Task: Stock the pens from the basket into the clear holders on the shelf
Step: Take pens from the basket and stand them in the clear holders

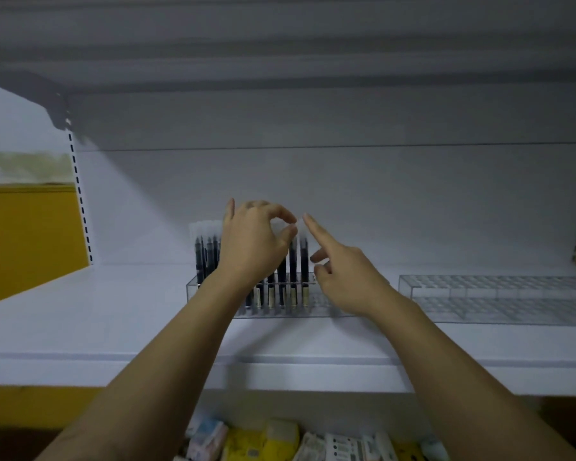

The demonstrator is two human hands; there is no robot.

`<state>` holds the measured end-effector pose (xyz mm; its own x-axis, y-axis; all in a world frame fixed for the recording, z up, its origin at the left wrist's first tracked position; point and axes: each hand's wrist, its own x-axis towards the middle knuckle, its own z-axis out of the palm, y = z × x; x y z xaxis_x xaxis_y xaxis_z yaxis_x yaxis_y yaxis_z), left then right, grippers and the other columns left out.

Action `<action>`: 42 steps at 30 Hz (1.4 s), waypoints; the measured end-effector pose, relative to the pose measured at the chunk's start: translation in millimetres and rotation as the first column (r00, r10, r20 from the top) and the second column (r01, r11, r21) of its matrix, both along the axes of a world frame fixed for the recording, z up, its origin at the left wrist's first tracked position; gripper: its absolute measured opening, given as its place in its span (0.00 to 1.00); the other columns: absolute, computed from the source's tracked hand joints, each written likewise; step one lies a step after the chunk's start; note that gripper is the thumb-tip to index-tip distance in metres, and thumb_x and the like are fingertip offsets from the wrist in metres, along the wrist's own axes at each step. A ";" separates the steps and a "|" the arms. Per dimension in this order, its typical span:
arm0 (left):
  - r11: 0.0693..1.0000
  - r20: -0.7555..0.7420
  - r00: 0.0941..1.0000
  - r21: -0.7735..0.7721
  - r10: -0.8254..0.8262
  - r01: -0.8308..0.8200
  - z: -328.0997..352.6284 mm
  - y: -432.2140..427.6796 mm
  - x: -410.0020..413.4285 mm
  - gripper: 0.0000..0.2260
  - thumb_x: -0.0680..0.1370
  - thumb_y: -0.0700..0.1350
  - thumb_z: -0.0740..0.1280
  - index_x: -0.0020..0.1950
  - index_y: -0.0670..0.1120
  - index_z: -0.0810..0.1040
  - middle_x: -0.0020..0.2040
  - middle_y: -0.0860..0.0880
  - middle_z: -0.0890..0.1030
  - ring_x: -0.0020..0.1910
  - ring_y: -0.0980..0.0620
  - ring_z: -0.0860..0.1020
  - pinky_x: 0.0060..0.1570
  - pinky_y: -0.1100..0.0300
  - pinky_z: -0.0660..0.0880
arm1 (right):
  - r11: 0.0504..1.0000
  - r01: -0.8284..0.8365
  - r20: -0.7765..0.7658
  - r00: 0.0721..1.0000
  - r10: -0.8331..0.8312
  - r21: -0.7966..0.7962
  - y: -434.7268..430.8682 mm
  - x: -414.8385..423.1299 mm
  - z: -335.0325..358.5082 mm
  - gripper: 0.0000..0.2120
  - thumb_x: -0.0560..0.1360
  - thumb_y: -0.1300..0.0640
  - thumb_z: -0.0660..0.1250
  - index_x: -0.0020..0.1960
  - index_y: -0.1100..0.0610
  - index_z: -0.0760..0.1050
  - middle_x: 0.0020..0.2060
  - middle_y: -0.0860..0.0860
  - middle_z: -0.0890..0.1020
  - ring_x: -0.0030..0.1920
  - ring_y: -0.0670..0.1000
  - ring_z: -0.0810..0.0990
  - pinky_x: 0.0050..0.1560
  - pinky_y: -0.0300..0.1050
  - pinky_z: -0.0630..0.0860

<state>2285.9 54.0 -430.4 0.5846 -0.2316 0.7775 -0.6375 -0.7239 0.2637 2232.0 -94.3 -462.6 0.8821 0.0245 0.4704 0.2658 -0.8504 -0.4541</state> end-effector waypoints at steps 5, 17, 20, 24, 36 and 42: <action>0.999 0.051 0.999 0.039 -0.003 0.001 -5.0 2.9 -19.7 0.14 0.78 0.50 0.66 0.64 0.54 0.76 0.65 0.53 0.76 0.68 0.53 0.69 0.76 0.47 0.46 | 0.998 0.045 0.008 0.999 -0.045 -0.040 -5.8 -9.3 4.8 0.38 0.78 0.62 0.60 0.78 0.39 0.43 0.71 0.52 0.67 0.63 0.53 0.73 0.62 0.49 0.73; 0.988 0.111 0.991 0.140 -0.080 0.065 -66.6 9.5 -82.4 0.18 0.75 0.48 0.69 0.65 0.50 0.77 0.62 0.52 0.78 0.63 0.51 0.73 0.66 0.56 0.63 | 0.975 0.169 0.128 0.980 -0.150 -0.147 -7.7 -73.6 -16.2 0.27 0.78 0.52 0.64 0.75 0.43 0.59 0.70 0.48 0.67 0.68 0.52 0.69 0.68 0.53 0.68; 0.987 0.088 0.992 0.142 -0.086 0.073 -82.0 9.2 -100.5 0.18 0.76 0.49 0.68 0.65 0.52 0.75 0.63 0.53 0.77 0.64 0.52 0.71 0.64 0.58 0.62 | 0.974 0.176 0.149 0.977 -0.155 -0.141 -1.8 -96.5 -30.9 0.28 0.77 0.50 0.66 0.74 0.43 0.61 0.70 0.46 0.68 0.68 0.50 0.67 0.69 0.49 0.66; 0.984 0.086 0.992 0.159 -0.090 0.076 -104.3 8.3 -120.1 0.15 0.75 0.49 0.69 0.62 0.52 0.77 0.58 0.52 0.78 0.59 0.50 0.73 0.55 0.57 0.65 | 0.975 0.197 0.204 0.963 -0.175 -0.098 2.4 -121.8 -58.0 0.23 0.75 0.51 0.69 0.69 0.45 0.68 0.64 0.45 0.70 0.63 0.50 0.71 0.63 0.46 0.70; 0.947 -0.233 0.963 0.258 -0.131 0.192 -246.5 -3.3 -156.2 0.14 0.78 0.51 0.65 0.63 0.53 0.75 0.60 0.54 0.77 0.60 0.50 0.73 0.57 0.56 0.66 | 0.972 0.227 -0.108 0.967 -0.232 -0.055 -13.4 -155.4 -220.9 0.16 0.77 0.51 0.66 0.65 0.47 0.74 0.58 0.46 0.75 0.57 0.49 0.75 0.55 0.42 0.72; 0.912 -0.523 0.851 0.328 -0.042 0.246 -339.0 -21.5 -155.7 0.17 0.78 0.53 0.64 0.67 0.55 0.72 0.66 0.54 0.74 0.66 0.52 0.69 0.64 0.56 0.62 | 0.965 0.252 -0.398 0.880 -0.260 -0.074 -24.5 -152.3 -313.6 0.18 0.76 0.52 0.67 0.65 0.48 0.73 0.63 0.48 0.73 0.60 0.51 0.74 0.55 0.44 0.72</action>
<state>2130.2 32.5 -769.4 0.8010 -0.5526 0.2302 -0.5986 -0.7412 0.3038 2079.7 -118.8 -776.2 0.9719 -0.2223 0.0770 -0.1636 -0.8738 -0.4580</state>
